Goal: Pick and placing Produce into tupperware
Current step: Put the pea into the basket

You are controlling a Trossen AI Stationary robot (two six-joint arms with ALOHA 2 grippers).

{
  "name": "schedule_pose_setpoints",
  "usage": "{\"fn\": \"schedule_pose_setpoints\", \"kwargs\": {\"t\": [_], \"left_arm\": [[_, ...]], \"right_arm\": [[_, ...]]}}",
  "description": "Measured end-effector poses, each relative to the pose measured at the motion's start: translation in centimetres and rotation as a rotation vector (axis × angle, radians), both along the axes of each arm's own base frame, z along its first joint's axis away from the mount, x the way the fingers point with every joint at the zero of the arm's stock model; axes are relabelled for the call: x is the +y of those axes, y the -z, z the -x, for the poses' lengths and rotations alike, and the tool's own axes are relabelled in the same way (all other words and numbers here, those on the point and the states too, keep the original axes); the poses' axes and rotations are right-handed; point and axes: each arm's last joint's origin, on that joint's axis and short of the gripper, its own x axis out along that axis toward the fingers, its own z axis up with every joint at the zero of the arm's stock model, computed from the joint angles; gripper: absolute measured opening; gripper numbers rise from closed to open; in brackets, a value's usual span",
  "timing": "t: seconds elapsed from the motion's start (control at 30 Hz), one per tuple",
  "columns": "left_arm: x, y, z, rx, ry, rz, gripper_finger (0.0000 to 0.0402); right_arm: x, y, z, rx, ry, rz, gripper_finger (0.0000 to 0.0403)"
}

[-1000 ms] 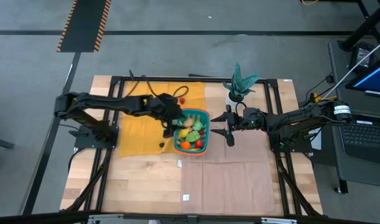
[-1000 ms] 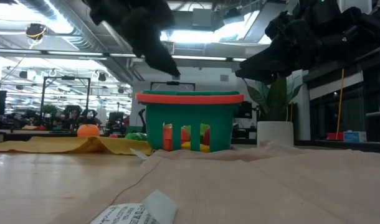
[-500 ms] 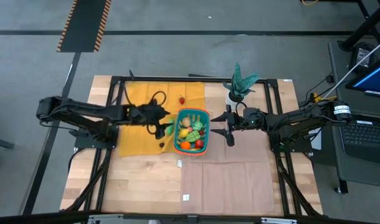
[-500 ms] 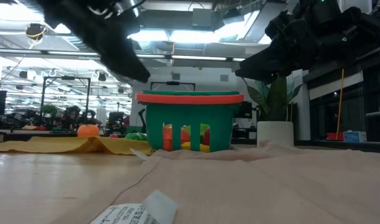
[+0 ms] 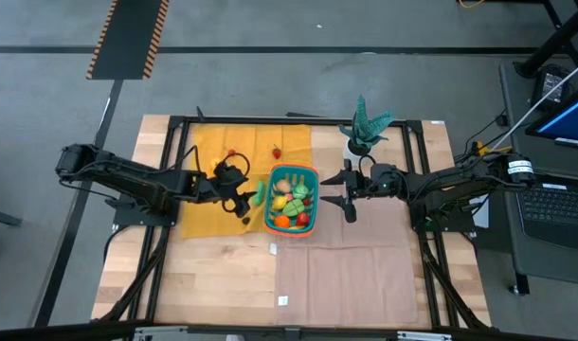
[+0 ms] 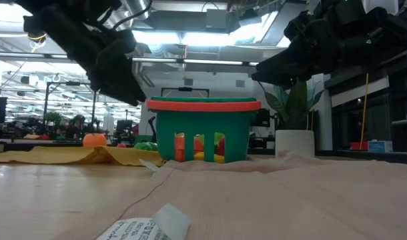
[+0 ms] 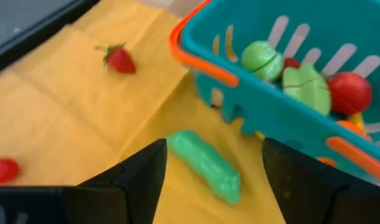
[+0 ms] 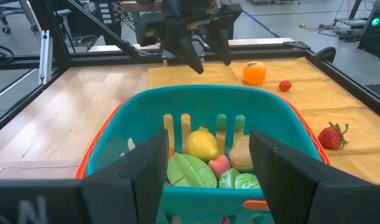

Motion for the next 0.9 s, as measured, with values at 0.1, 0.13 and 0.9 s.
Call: {"fn": "schedule_pose_setpoints", "kwargs": {"t": [0.1, 0.13, 0.9], "left_arm": [[0.0, 0.6, 0.3, -0.001, -0.032, 0.032, 0.0254], [0.0, 0.8, 0.4, 0.001, -0.035, 0.035, 0.0254], [0.8, 4.8, -2.3, -0.025, -0.097, 0.079, 0.0254]], "right_arm": [[0.0, 0.0, 0.0, 0.000, 0.000, 0.000, 0.0225], [0.0, 0.0, 0.0, 0.000, 0.000, 0.000, 0.0225], [0.0, 0.0, 0.0, 0.000, 0.000, 0.000, 0.0225]]}}
